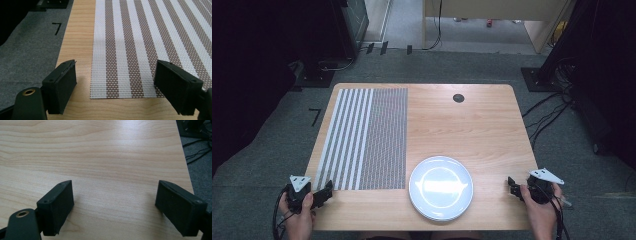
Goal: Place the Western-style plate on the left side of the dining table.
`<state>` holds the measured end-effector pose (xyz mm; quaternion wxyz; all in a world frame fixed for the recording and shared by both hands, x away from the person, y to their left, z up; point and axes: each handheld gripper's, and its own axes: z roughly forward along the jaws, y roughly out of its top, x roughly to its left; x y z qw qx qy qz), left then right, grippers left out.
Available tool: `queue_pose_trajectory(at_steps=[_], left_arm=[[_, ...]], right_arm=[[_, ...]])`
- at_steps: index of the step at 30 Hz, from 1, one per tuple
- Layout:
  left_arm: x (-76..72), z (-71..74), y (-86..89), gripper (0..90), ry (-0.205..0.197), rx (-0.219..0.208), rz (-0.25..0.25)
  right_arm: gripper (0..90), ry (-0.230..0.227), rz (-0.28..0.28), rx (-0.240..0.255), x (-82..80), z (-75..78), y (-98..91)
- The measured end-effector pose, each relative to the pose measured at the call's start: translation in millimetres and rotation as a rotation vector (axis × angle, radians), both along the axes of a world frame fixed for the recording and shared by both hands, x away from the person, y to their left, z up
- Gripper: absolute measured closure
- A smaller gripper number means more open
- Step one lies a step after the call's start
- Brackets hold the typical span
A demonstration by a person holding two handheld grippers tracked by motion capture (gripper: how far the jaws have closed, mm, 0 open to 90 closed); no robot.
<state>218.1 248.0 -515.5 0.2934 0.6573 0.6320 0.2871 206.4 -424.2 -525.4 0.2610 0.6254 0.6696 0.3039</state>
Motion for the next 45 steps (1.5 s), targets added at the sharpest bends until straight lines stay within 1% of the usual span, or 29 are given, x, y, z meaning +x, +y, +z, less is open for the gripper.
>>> queue_pose_trajectory(at_steps=[5, 7, 8, 9, 10, 11, 12, 14, 15, 16, 17, 19, 20, 21, 24, 27, 28, 29, 30, 34, 35, 40, 42, 43, 44, 45], left_arm=[[-0.1, 2.7, 2.5, 18.5, -0.01, -0.011, 0.016], [0.0, 5.7, 4.1, 18.5, -0.018, -0.063, 0.025], [0.0, 5.7, 4.1, 18.5, -0.018, -0.063, 0.025], [-0.9, 9.1, 3.5, 18.5, -0.039, -0.086, 0.028], [-0.9, 9.1, 3.5, 18.5, -0.039, -0.086, 0.028], [-1.3, 12.9, 0.6, 18.5, -0.047, -0.068, 0.029], [-1.0, 14.5, -0.2, 18.5, -0.051, -0.068, 0.031], [-0.6, 17.7, -1.8, 18.5, -0.062, -0.082, 0.033], [-0.6, 17.7, -1.8, 18.5, -0.062, -0.082, 0.033], [0.4, 21.6, -5.4, 18.4, -0.071, -0.085, 0.031], [1.0, 23.1, -7.3, 18.5, -0.073, -0.092, 0.025], [1.7, 26.3, -12.0, 18.5, -0.08, -0.124, 0.008], [1.9, 27.7, -13.8, 18.5, -0.079, -0.128, -0.003], [1.9, 27.7, -13.8, 18.5, -0.079, -0.128, -0.003], [4.5, 34.8, -23.6, 18.5, -0.091, -0.141, -0.028], [7.3, 44.2, -33.6, 18.5, -0.116, -0.156, -0.043], [9.6, 49.6, -41.2, 18.5, -0.128, -0.164, -0.059], [11.1, 51.4, -45.6, 18.5, -0.133, -0.166, -0.066], [11.1, 51.4, -45.6, 18.5, -0.133, -0.166, -0.066], [18.9, 56.1, -64.4, 18.5, -0.137, -0.175, -0.092], [21.9, 58.0, -73.0, 18.5, -0.144, -0.176, -0.107], [24.0, 58.8, -87.2, 18.5, -0.144, -0.18, -0.136], [23.0, 53.8, -97.1, 18.5, -0.13, -0.174, -0.166], [22.5, 52.2, -98.9, 18.5, -0.125, -0.175, -0.172], [21.9, 49.2, -102.0, 18.5, -0.12, -0.188, -0.177], [21.9, 49.2, -102.0, 18.5, -0.12, -0.188, -0.177]], right_arm=[[14.0, 0.0, 0.0, -0.002, 0.1, 0.0, -0.2], [13.8, 0.0, 0.0, -0.002, 0.2, -0.1, -0.2], [13.8, 0.0, 0.0, -0.002, 0.2, -0.1, -0.2], [13.6, 0.0, -0.001, -0.003, 0.3, -0.1, -0.3], [13.6, 0.0, -0.002, -0.003, 0.3, -0.1, -0.3], [13.5, 0.0, -0.002, -0.003, 0.2, -0.2, -0.2], [13.6, 0.0, -0.002, -0.003, 0.2, -0.2, -0.2], [13.5, 0.0, -0.002, -0.004, 0.1, -0.2, 0.0], [13.4, 0.0, -0.004, -0.004, 0.1, -0.2, 0.1], [13.2, 0.002, -0.013, -0.002, -0.1, -0.1, 0.9], [13.1, 0.002, -0.023, -0.003, -0.3, -0.1, 1.8], [13.1, 0.001, -0.03, -0.004, -0.3, -0.2, 2.7], [13.0, 0.001, -0.03, -0.004, -0.3, -0.1, 2.6], [13.0, 0.001, -0.03, -0.004, -0.3, -0.1, 2.6], [13.0, 0.003, -0.031, -0.001, -0.3, -0.1, 2.5], [13.0, 0.003, -0.031, -0.001, -0.2, -0.1, 2.5], [13.0, 0.002, -0.03, -0.002, -0.2, -0.1, 2.5], [13.0, 0.002, -0.031, -0.001, -0.3, -0.1, 2.6], [13.0, 0.002, -0.031, -0.001, -0.3, -0.1, 2.6], [13.0, 0.002, -0.03, -0.002, -0.3, -0.1, 2.5], [13.0, 0.002, -0.031, -0.001, -0.3, -0.1, 2.5], [12.9, 0.002, -0.036, -0.002, -0.3, -0.1, 2.8], [12.9, 0.002, -0.048, -0.002, -0.4, -0.1, 3.7], [12.9, 0.003, -0.055, -0.002, -0.4, 0.0, 4.4], [12.9, 0.003, -0.059, -0.001, -0.3, 0.0, 4.7], [12.9, 0.003, -0.059, -0.001, -0.3, 0.0, 4.7]])
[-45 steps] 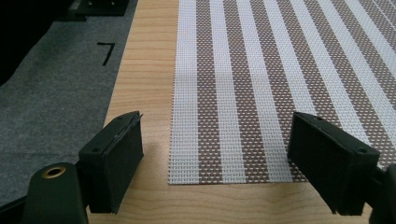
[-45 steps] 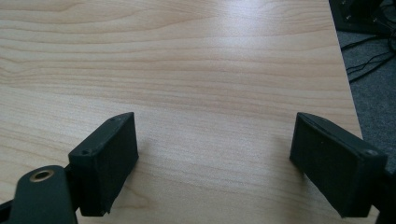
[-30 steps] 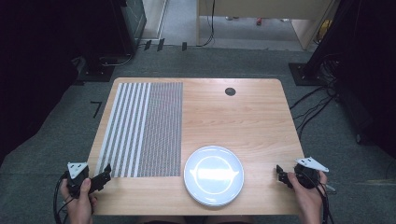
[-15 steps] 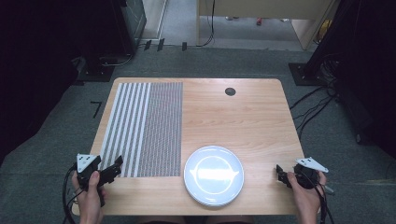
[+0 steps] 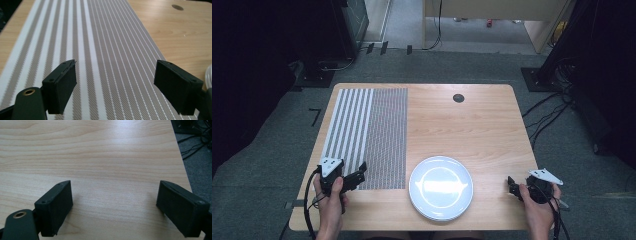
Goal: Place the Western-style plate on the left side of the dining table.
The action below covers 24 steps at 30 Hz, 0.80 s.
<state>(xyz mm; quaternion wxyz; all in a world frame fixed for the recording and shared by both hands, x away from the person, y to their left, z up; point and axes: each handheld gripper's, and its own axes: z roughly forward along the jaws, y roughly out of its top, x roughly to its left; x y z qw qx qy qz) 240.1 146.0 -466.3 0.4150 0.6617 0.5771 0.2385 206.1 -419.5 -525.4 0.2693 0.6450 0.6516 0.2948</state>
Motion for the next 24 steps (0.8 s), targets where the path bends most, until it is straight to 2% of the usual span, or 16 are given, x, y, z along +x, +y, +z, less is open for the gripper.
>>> queue_pose_trajectory(at_steps=[3, 9, 16, 18, 24], left_arm=[[0.2, -6.2, -9.4, 18.5, 0.016, 0.002, -0.023], [-0.6, -7.5, -20.1, 18.5, 0.012, 0.01, -0.051], [-0.9, -7.3, -28.0, 18.5, 0.007, 0.014, -0.071], [-1.3, -8.5, -31.8, 18.5, 0.011, 0.017, -0.079], [-2.7, -10.5, -41.5, 18.5, 0.014, 0.032, -0.101]], right_arm=[[13.3, -0.001, -0.024, 0.0, 1.3, 0.1, 1.3], [15.4, -0.01, -0.06, 0.011, 2.7, 1.9, 4.9], [15.7, -0.058, -0.06, 0.045, 2.8, 11.0, 12.8], [15.6, -0.08, -0.057, 0.079, 1.8, 15.6, 15.8], [16.4, -0.1, -0.037, 0.105, 0.3, 22.5, 21.6]])
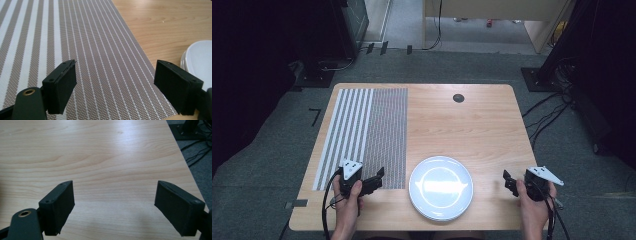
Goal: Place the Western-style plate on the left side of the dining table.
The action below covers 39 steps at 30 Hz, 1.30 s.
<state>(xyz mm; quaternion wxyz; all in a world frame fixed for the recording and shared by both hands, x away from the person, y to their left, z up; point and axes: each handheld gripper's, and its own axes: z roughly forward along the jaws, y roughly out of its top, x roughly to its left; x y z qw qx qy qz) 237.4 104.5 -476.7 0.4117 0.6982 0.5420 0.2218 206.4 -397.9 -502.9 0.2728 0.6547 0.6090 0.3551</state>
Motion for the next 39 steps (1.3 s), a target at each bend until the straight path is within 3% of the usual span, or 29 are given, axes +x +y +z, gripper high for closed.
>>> queue_pose_trajectory(at_steps=[7, 11, 13, 15, 20, 24, 26, 27, 29, 31, 36, 39], left_arm=[[-3.1, -1.7, -15.2, 18.5, 0.021, -0.001, -0.057], [-4.2, -3.9, -24.0, 18.4, 0.029, 0.017, -0.074], [-4.5, -4.9, -27.1, 18.4, 0.034, 0.02, -0.083], [-5.6, -5.3, -29.9, 18.4, 0.032, -0.008, -0.099], [-7.1, -5.6, -35.3, 18.6, 0.034, 0.0, -0.108], [-8.8, -6.7, -41.5, 18.7, 0.039, 0.004, -0.125], [-10.2, -7.1, -44.5, 19.8, 0.041, 0.009, -0.131], [-11.3, -7.3, -47.1, 21.6, 0.048, -0.001, -0.136], [-12.1, -7.2, -48.8, 23.5, 0.058, -0.021, -0.145], [-13.0, -7.1, -50.0, 24.6, 0.058, -0.027, -0.144], [-14.6, -7.2, -53.2, 30.4, 0.066, -0.057, -0.151], [-16.3, -7.3, -54.7, 44.5, 0.06, -0.055, -0.155]], right_arm=[[17.4, -0.023, 0.036, 0.033, -0.5, 6.9, 12.1], [14.4, -0.038, 0.066, 0.146, 0.0, 9.9, 19.5], [14.4, -0.037, 0.066, 0.144, 0.3, 11.7, 25.5], [14.3, -0.05, 0.071, 0.147, 1.1, 13.8, 32.9], [15.7, -0.032, 0.05, 0.12, 2.8, 15.7, 43.8], [24.0, -0.03, 0.065, 0.105, 3.8, 16.2, 54.6], [31.1, -0.043, 0.088, 0.098, 2.7, 16.1, 60.7], [40.1, -0.043, 0.114, 0.11, 2.2, 14.3, 65.0], [44.9, -0.038, 0.142, 0.155, 2.3, 10.9, 67.4], [46.7, -0.035, 0.146, 0.161, 2.1, 9.6, 68.6], [55.8, -0.019, 0.217, 0.155, 1.3, 5.3, 80.2], [58.7, 0.019, 0.223, 0.179, 1.3, 2.4, 86.7]])
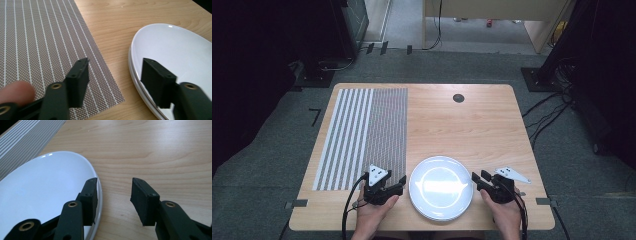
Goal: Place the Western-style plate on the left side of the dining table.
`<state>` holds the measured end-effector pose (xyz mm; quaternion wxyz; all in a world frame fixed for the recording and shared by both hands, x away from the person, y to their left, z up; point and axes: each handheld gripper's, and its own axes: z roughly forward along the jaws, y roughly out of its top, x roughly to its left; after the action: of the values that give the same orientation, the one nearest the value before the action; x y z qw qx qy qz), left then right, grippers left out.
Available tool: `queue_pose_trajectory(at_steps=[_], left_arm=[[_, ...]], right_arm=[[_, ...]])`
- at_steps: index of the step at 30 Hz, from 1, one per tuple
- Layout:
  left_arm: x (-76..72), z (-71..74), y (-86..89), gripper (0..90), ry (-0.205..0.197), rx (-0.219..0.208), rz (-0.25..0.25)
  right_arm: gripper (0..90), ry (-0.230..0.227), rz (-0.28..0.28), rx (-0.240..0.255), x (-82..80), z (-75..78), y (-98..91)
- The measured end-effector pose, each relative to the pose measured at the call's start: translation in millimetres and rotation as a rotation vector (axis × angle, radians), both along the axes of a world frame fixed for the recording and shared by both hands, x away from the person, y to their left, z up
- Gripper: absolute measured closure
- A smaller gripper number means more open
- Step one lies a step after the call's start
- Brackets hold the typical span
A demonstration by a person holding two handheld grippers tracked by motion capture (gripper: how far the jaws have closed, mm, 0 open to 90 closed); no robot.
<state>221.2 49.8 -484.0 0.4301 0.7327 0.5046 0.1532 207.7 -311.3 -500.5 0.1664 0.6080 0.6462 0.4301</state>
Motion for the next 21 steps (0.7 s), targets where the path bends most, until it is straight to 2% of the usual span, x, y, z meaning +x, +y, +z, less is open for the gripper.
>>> queue_pose_trajectory(at_steps=[1, 2, 3, 4, 7, 9, 11, 15, 17, 18, 21], left_arm=[[-0.3, -0.3, -0.7, 44.5, 0.002, -0.003, -0.008], [-0.7, -1.0, -2.3, 49.0, 0.007, -0.002, -0.022], [-0.7, -1.0, -2.3, 50.4, 0.007, -0.002, -0.022], [-1.1, -2.3, -4.8, 52.0, 0.021, -0.001, -0.04], [-3.0, -4.7, -9.5, 55.7, 0.035, -0.001, -0.058], [-4.1, -5.9, -12.0, 56.7, 0.041, -0.005, -0.065], [-6.2, -8.0, -16.7, 56.8, 0.059, -0.024, -0.088], [-7.4, -9.5, -19.6, 56.5, 0.068, -0.035, -0.102], [-7.9, -10.5, -20.7, 56.5, 0.066, -0.018, -0.11], [-7.8, -12.4, -21.9, 56.0, 0.072, 0.009, -0.115], [-7.3, -14.2, -21.6, 55.9, 0.09, 0.005, -0.128]], right_arm=[[58.7, 0.0, 0.0, 0.0, 0.0, 0.0, 0.0], [67.9, 0.014, 0.007, 0.041, 0.1, -1.7, 0.7], [67.9, 0.014, 0.007, 0.041, 0.1, -1.7, 0.7], [73.2, 0.004, 0.02, 0.093, -0.2, -3.3, 1.3], [77.9, -0.005, 0.011, 0.083, -1.1, -4.0, 2.9], [78.0, -0.012, 0.012, 0.082, -1.2, -4.2, 3.4], [78.0, 0.002, 0.009, 0.088, -1.4, -4.7, 4.5], [79.2, 0.017, 0.009, 0.113, -1.2, -7.1, 3.8], [79.7, 0.027, 0.007, 0.125, -1.4, -7.2, 3.9], [81.1, 0.038, 0.014, 0.139, -1.3, -7.7, 4.5], [81.6, 0.05, 0.023, 0.149, -1.1, -8.1, 6.5]])
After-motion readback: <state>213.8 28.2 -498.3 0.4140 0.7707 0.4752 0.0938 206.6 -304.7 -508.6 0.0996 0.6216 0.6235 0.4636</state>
